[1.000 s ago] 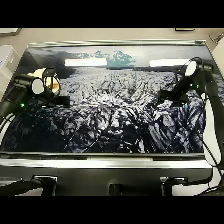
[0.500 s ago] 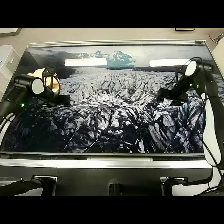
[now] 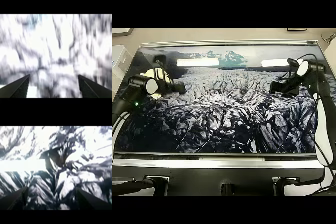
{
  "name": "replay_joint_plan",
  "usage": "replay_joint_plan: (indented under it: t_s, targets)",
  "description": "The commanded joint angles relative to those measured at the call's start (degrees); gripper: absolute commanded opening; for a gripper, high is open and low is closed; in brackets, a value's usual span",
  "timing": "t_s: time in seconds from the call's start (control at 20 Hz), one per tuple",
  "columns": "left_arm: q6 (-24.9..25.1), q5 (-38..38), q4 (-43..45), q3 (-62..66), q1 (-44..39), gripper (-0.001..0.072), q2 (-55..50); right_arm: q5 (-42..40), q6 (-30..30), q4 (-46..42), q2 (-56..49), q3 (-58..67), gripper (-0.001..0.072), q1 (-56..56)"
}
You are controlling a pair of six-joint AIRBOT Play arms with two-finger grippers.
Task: Fold the clothes and pants, and hang the long-sleeved shirts on hangers.
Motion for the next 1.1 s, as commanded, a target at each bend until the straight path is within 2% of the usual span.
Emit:
replay_joint_plan:
  t_s: [0.0,0.05,0.1,0.2,0.3,0.35,0.45,0.5,0.7,0.9,0.95,1.0,1.05]
  targets:
    - [-14.3,17.2,5.8,11.5,8.4,0.0706,-8.0,-5.9,0.0,-0.2,0.0,0.0,0.0674,0.0]
    - [-21.1,12.0,5.0,19.0,13.2,0.0706,-13.1,-5.9,0.0,-0.2,0.0,0.0,0.0673,0.0]
    - [-25.0,5.9,1.8,25.2,17.6,0.0706,-17.6,-5.6,0.1,-0.2,0.0,0.0,0.0673,0.0]
    - [-26.3,-6.0,-9.3,32.7,25.7,0.0707,-24.8,-4.4,0.1,0.0,0.0,0.0,0.0673,0.0]
    - [-26.0,-9.6,-20.3,33.0,31.1,0.0707,-29.3,-3.6,0.1,0.1,0.0,0.0,0.0672,0.0]
    - [-23.6,-8.4,-25.2,33.0,32.5,0.0707,-31.5,-3.5,0.1,0.3,0.0,0.0,0.0672,0.0]
    - [-18.4,-1.4,-33.1,33.0,32.9,0.0707,-34.9,-3.6,0.1,0.5,0.0,0.0,0.0671,0.1]
    - [-17.5,2.3,-35.1,33.0,32.4,0.0707,-36.3,-3.7,0.1,0.6,0.0,0.0,0.0671,0.1]
    - [-16.9,15.5,-40.3,33.0,29.9,0.0707,-41.7,-3.2,0.1,0.9,0.0,0.0,0.0672,0.1]
    - [-17.0,20.8,-40.8,33.0,28.1,0.0690,-44.3,-1.2,0.1,1.7,0.0,0.0,0.0672,0.1]
    - [-17.0,20.7,-40.8,33.0,28.1,0.0499,-44.4,-0.3,0.1,2.1,0.0,0.0,0.0672,0.1]
    - [-16.9,19.8,-41.1,33.0,28.0,0.0019,-44.2,0.5,0.1,2.4,0.0,0.0,0.0672,0.1]
    - [-15.4,19.6,-41.2,33.0,27.8,0.0026,-43.5,1.4,0.1,2.5,0.0,0.0,0.0671,0.1]
